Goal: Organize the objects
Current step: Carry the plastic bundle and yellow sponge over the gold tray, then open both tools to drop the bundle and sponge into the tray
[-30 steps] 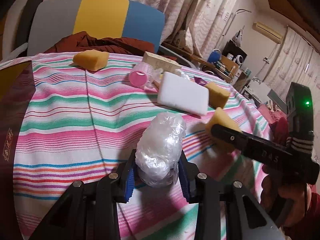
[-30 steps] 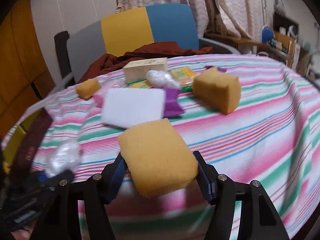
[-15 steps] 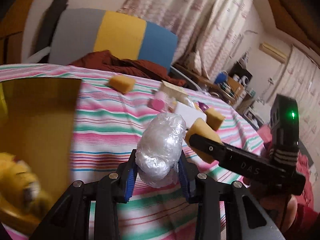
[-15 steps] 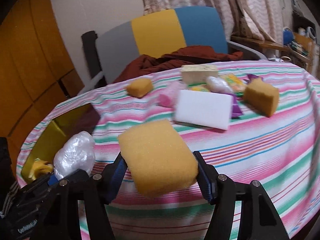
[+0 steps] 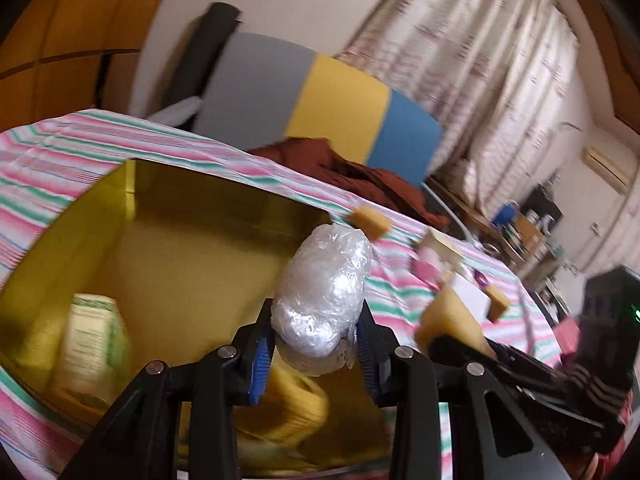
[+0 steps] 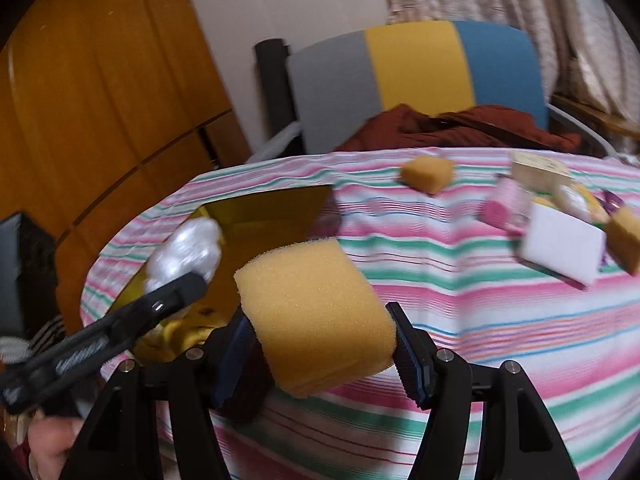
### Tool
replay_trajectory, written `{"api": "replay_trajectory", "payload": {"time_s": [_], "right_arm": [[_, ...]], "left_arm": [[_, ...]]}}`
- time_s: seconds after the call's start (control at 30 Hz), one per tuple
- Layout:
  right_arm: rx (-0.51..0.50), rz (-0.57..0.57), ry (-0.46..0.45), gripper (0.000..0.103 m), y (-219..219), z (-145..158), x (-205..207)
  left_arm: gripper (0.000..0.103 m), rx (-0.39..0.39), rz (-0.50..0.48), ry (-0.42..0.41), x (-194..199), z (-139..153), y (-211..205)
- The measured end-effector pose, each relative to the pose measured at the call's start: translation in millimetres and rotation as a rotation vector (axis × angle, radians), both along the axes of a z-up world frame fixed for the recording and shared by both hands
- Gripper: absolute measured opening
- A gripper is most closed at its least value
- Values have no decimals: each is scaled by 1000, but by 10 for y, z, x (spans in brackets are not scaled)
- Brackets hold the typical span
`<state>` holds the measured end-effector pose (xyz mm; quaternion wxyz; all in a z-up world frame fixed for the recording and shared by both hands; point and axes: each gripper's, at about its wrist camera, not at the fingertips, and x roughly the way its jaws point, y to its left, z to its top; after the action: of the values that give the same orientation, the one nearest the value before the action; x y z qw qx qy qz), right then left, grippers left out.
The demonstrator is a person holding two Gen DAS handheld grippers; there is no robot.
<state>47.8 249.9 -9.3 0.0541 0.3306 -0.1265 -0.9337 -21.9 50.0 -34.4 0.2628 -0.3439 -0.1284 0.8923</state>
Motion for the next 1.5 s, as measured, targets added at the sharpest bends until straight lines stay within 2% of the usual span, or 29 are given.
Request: {"api": "replay_trajectory", "payload": {"time_s": [0.13,0.27,0.37,0.43,0.5,0.57,0.77,1.0,1.27,1.5], "right_arm": [[21,53,19,66,-266,55,-131],[68,87,26,67,-489,85,-296],[112,83,24,70,-606,59,-409],[109,90,16,76,-644,36,-461],[121,74,14,84,-653,22,-459],[117,68,20,87,-645,19,-440],[91,36,19,91,-545,29,-380],[54,-8,10,94,-401,3,-303],[45,-51,14,97,-254,11,-226],[48,-103,0,97,-29,-24,-163]], "left_arm": [[37,-49,59,-33,-170,-87,-182],[37,-65,101,-75,-257,-183,-330],[37,-89,120,-89,-299,-225,-410],[38,-99,133,-98,-323,-245,-435],[44,-104,151,-118,-348,-268,-447],[53,-107,165,-128,-359,-274,-456],[57,-132,199,-116,-339,-219,-455],[59,-94,248,-85,-288,-77,-516],[59,-110,203,-50,-222,46,-346],[59,-135,116,-33,-88,89,-52]]}}
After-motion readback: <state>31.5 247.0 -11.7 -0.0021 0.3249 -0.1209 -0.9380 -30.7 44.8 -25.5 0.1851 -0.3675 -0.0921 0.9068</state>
